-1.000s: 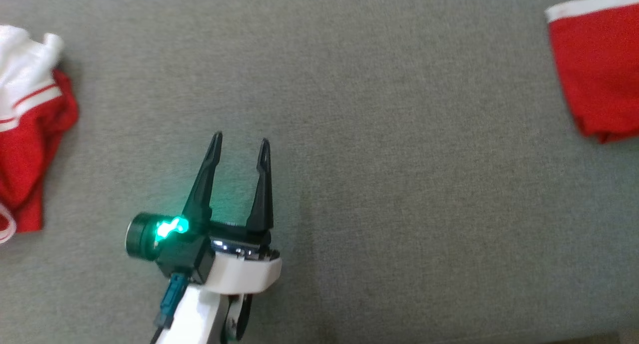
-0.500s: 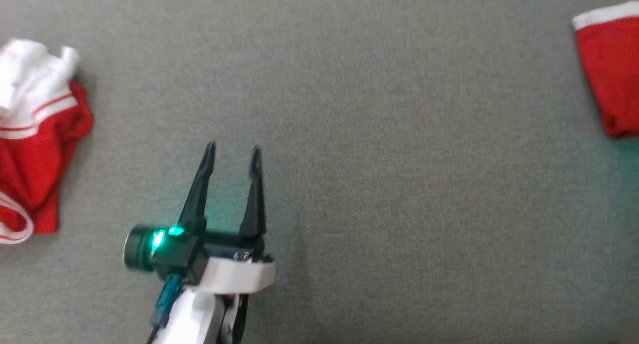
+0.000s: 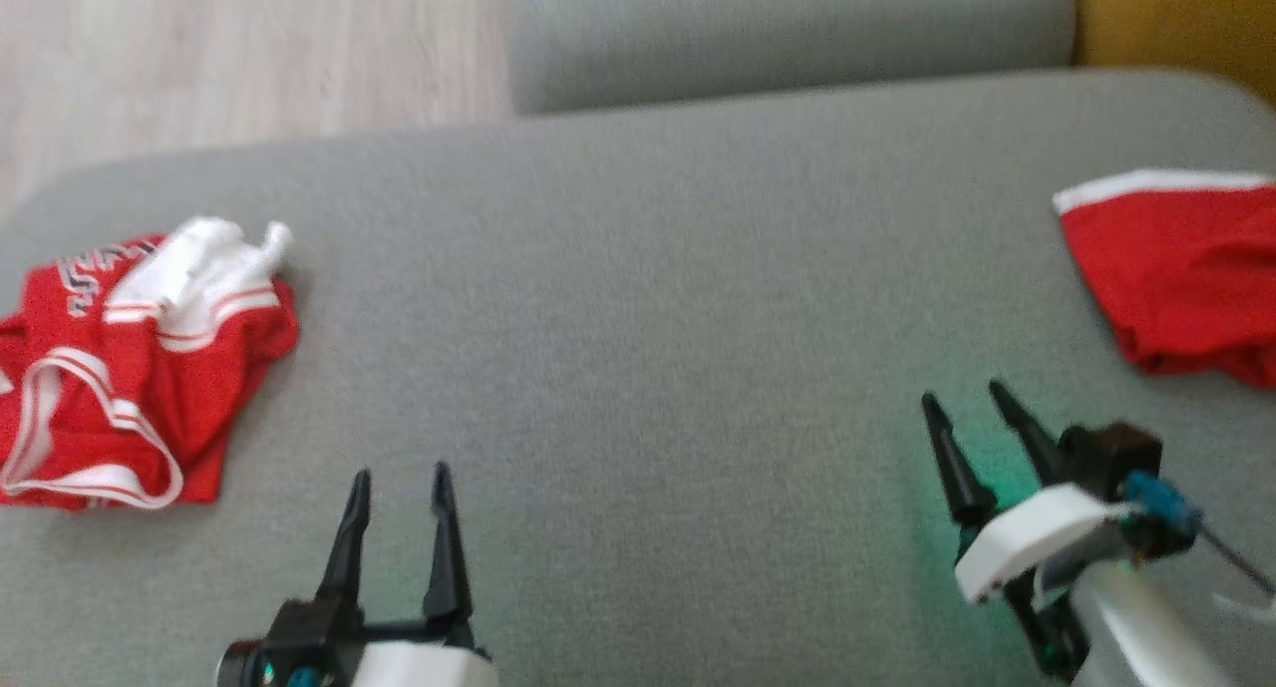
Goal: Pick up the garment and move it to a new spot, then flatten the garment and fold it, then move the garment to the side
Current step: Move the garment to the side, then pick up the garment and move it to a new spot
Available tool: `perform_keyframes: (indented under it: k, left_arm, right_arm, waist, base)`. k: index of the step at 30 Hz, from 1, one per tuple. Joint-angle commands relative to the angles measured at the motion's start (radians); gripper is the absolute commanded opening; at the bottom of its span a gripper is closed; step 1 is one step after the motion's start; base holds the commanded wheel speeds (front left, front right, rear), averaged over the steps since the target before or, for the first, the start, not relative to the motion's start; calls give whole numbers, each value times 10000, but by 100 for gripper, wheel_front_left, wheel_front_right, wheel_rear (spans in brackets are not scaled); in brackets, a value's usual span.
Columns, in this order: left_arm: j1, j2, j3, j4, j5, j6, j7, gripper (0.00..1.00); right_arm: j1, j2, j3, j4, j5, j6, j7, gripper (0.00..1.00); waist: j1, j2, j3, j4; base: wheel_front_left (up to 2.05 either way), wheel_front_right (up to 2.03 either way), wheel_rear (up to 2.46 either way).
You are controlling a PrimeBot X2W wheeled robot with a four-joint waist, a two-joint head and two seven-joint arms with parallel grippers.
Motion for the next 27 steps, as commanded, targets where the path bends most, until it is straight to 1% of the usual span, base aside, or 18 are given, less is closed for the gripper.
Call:
perform_keyframes:
  k: [1, 3, 7, 8, 12, 17, 27]
  left_arm:
    - [-109, -18, 409, -335, 16, -32, -51, 100]
    - [65, -18, 518, -528, 77, -19, -51, 100]
    - [392, -18, 780, -933, 191, -13, -51, 100]
    - [602, -18, 923, -1076, 283, -32, -51, 100]
    - [1013, -18, 1068, -1288, 465, -158, -51, 100]
    - [1297, -18, 1199, -1385, 555, -332, -51, 100]
    - [1380, -18, 1356, -1154, 655, -396, -51, 100]
  right_arm:
    - [-50, -12, 45, -325, 52, -7, -160, 100]
    - [248, 208, -174, -694, -16, -7, -204, 100]
    - [1106, 484, -897, -1976, -552, -7, -213, 100]
    - [1612, 648, -1225, -2606, -763, -7, -214, 100]
    - [2538, 868, -1799, -3505, -1321, -7, -216, 100]
    - [3298, 1183, -2300, -3862, -1864, -7, -216, 100]
    - [3604, 1392, -2466, -3960, -2042, -7, -217, 100]
  waist:
    - [4, -1, -659, 223]
    - [4, -1, -841, 309]
    - [4, -1, -1191, 424]
    - [4, -1, -1351, 463]
    - [4, -1, -1560, 524]
    - [4, -1, -1704, 568]
    - [4, -1, -1770, 517]
  base:
    - [0, 0, 0]
    - [0, 0, 0]
    - [0, 0, 0]
    - [0, 0, 0]
    - [0, 0, 0]
    - [0, 0, 0]
    - [0, 0, 0]
